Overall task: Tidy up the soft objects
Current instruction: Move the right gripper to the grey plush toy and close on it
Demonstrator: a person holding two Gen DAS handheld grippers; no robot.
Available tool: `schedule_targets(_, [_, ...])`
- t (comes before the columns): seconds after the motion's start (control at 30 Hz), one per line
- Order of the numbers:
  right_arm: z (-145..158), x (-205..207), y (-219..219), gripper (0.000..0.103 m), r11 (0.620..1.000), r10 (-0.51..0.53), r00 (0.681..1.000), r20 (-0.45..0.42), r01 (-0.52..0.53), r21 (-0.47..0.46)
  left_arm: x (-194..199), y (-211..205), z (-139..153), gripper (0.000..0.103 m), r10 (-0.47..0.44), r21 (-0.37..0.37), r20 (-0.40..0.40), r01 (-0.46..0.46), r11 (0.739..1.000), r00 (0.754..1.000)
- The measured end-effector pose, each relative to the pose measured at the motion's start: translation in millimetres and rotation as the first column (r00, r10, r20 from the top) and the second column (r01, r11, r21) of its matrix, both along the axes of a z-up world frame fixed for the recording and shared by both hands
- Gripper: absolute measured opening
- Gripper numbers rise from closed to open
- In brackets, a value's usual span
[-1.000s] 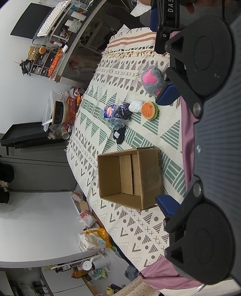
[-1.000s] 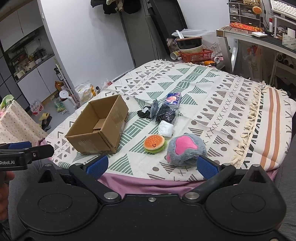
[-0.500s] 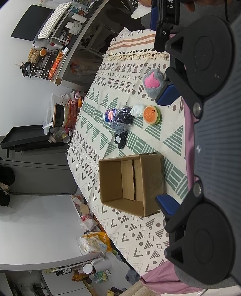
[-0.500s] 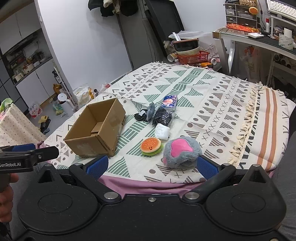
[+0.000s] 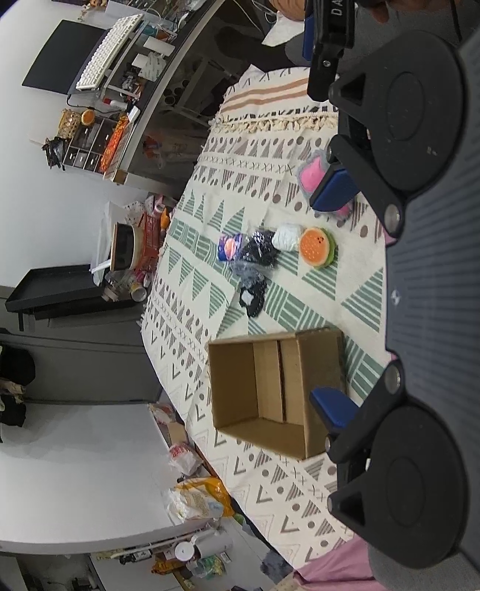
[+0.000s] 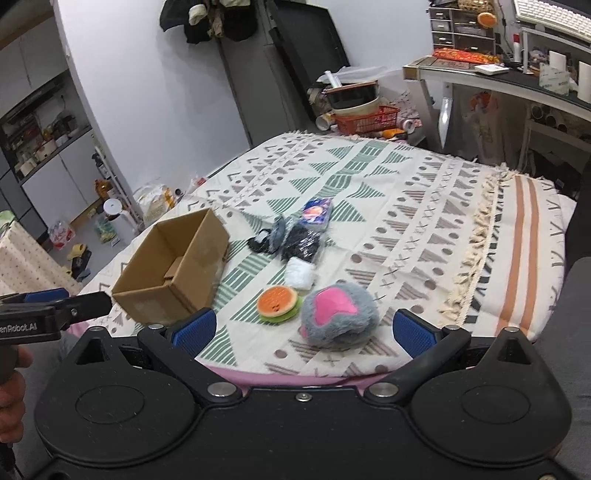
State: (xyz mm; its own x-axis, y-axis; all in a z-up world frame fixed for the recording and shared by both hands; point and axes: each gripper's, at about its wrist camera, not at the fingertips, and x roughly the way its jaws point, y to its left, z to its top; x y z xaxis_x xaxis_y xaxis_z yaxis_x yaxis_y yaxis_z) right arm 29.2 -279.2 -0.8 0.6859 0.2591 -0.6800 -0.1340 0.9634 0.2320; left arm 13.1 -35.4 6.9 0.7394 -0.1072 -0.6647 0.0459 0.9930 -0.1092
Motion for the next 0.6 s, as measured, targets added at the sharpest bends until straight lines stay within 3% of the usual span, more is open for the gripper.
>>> schedule_targets(0.6, [-45,41,-21,0.091,0.999,0.017,0.993,-0.114,-0.022,-0.039,45,-31,-31,0.098,-0.073,-0.053,-0.029,0.071,0.996,0.997])
